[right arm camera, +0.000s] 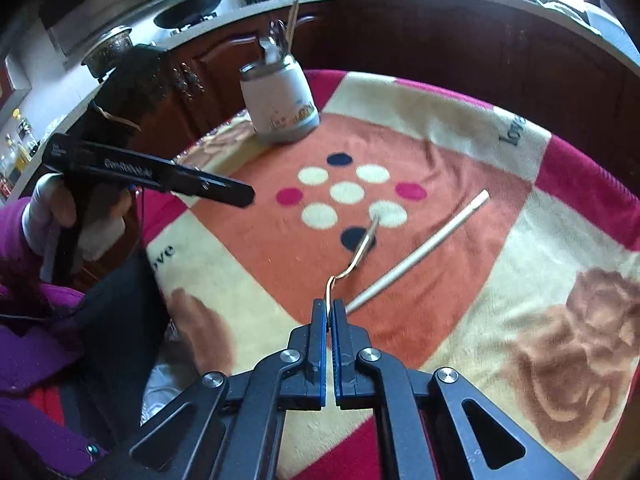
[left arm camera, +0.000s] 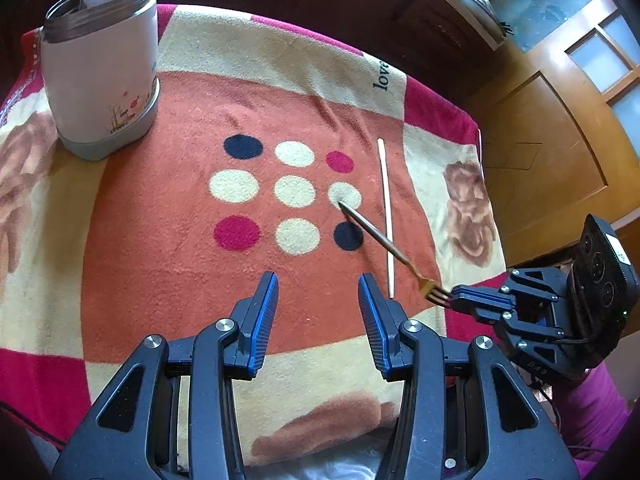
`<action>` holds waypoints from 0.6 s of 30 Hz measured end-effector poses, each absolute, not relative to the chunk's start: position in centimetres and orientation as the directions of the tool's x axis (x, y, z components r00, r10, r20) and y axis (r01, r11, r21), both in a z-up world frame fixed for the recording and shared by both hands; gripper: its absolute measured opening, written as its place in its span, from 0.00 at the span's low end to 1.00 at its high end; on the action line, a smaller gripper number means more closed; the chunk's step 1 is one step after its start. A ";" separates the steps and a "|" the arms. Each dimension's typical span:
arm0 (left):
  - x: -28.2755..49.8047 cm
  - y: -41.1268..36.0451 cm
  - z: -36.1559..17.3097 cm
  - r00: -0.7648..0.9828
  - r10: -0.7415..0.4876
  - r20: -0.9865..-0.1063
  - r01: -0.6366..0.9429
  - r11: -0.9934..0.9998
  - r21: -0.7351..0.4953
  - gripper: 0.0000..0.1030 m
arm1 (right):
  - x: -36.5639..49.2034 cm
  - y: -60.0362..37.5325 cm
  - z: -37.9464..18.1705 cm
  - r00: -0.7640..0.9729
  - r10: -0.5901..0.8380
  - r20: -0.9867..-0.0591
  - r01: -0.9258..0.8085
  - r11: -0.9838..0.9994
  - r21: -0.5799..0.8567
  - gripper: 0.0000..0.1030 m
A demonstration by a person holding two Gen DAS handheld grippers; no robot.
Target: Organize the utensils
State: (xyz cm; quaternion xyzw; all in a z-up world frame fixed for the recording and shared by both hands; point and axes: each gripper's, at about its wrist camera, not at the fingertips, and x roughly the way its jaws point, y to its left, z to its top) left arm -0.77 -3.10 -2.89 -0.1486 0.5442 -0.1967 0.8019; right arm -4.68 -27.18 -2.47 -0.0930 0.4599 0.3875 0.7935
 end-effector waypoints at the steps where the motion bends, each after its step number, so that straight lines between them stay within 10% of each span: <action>1: -0.8 -3.1 -2.8 0.331 -0.477 -0.814 0.155 0.879 -0.452 0.39 | -4.5 -26.6 -2.5 0.274 0.534 -0.800 -0.709 0.674 0.207 0.01; 12: -1.5 -2.0 -3.9 0.295 -0.467 -0.834 0.118 0.884 -0.453 0.42 | -4.2 -21.7 -7.6 0.138 0.583 -0.801 -0.665 0.653 0.361 0.02; 18: -2.4 -3.4 -4.8 0.246 -0.500 -0.830 0.130 0.866 -0.483 0.48 | -4.4 -24.3 -6.8 0.154 0.569 -0.808 -0.637 0.682 0.359 0.19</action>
